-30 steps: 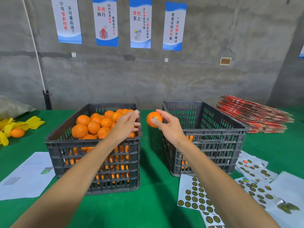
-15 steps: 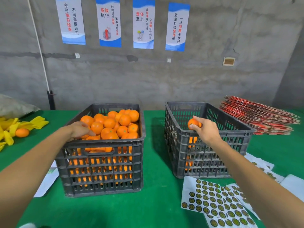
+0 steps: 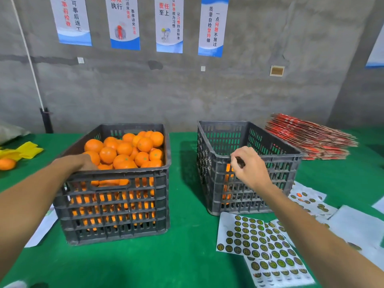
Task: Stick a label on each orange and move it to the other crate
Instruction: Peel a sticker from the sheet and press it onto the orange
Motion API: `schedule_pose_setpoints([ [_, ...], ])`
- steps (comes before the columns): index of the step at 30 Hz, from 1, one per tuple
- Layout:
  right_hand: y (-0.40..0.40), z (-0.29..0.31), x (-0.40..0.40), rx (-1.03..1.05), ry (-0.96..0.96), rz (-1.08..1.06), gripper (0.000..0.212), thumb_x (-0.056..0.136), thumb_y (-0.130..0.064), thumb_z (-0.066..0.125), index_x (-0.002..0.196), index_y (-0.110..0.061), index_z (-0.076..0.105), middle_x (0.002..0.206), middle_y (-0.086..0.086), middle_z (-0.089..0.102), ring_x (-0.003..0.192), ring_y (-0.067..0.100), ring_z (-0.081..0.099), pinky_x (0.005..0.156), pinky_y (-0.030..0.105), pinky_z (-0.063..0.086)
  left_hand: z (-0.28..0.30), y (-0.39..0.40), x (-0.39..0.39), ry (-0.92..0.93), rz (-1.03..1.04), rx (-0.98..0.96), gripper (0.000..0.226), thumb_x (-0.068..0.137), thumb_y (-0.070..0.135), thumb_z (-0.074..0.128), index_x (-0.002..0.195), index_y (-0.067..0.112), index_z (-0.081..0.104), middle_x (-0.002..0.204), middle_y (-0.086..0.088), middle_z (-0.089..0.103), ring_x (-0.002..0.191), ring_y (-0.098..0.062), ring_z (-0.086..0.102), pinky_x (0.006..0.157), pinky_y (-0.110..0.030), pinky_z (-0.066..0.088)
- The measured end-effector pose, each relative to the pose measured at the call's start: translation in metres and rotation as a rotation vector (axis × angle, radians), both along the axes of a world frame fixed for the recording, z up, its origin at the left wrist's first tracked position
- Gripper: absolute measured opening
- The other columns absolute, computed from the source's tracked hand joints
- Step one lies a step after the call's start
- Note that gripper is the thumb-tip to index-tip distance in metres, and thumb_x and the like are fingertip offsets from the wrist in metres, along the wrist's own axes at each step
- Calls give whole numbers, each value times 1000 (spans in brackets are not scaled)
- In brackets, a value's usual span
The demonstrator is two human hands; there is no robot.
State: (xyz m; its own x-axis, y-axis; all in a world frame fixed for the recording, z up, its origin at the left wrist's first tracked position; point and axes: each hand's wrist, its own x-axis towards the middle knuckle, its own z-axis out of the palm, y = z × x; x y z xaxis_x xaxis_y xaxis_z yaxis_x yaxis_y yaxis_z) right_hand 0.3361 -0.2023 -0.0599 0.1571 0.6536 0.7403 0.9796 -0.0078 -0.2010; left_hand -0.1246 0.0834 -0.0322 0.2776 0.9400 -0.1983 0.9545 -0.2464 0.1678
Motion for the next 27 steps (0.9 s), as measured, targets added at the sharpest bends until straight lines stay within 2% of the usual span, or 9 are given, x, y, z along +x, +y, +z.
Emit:
schedule_pose_setpoints([
  [3,-6,-13,1,68,-272,-6,15,92,-11,68,105,-6,73,104,7,66,92,25,59,80,37,51,4,-12,6,-32,85,153,34,79,48,80,89,17,72,87,-4,67,79,-25,64,80,-39,54],
  [6,-12,-27,-2,-14,-412,103,9,90,-13,69,95,-8,74,92,3,63,81,23,58,67,36,50,13,-27,17,-94,225,323,45,66,42,89,82,11,61,82,-11,62,74,-30,61,72,-39,55],
  [8,-17,-39,-7,-242,-316,142,13,93,-24,64,92,-14,74,91,-3,60,83,18,57,66,35,53,23,-36,28,-143,208,450,52,69,47,88,92,6,66,97,-19,65,87,-38,63,78,-43,57],
  [11,-20,-57,-5,-689,-67,50,24,95,-40,60,94,-21,74,98,-10,58,88,13,59,73,31,49,35,-51,51,-367,99,572,60,74,40,88,116,2,67,121,-29,60,107,-47,60,94,-51,52],
  [13,-22,-73,-5,-862,89,42,18,93,-30,65,97,-17,76,101,-6,65,91,16,63,78,32,51,37,-65,71,-488,0,605,62,75,31,88,121,4,59,124,-27,54,112,-46,56,97,-52,48],
  [16,-28,-106,-14,-1046,202,0,20,93,-18,69,110,-8,75,113,4,73,104,22,69,93,39,58,33,-92,105,-645,-138,652,58,77,30,86,116,12,48,116,-16,56,104,-37,57,86,-44,46],
  [19,-34,-129,-22,-1096,246,-20,18,89,-25,76,100,-12,78,104,3,76,99,19,71,94,34,57,22,-116,136,-789,-201,614,57,79,46,85,113,26,43,100,-6,65,89,-27,64,73,-40,50],
  [23,-37,-132,-23,-1041,256,-31,21,87,-26,77,104,-14,81,105,5,78,96,23,72,91,36,56,2,-138,168,-1015,-291,429,69,80,56,82,132,24,50,133,-8,63,116,-17,60,97,-40,54],
  [27,-37,-133,-24,-1037,226,-66,18,92,-21,70,104,-11,80,107,11,77,100,28,70,92,39,56,-2,-141,178,-974,-338,460,67,83,60,76,135,25,54,128,0,63,113,-17,59,97,-42,54],
])
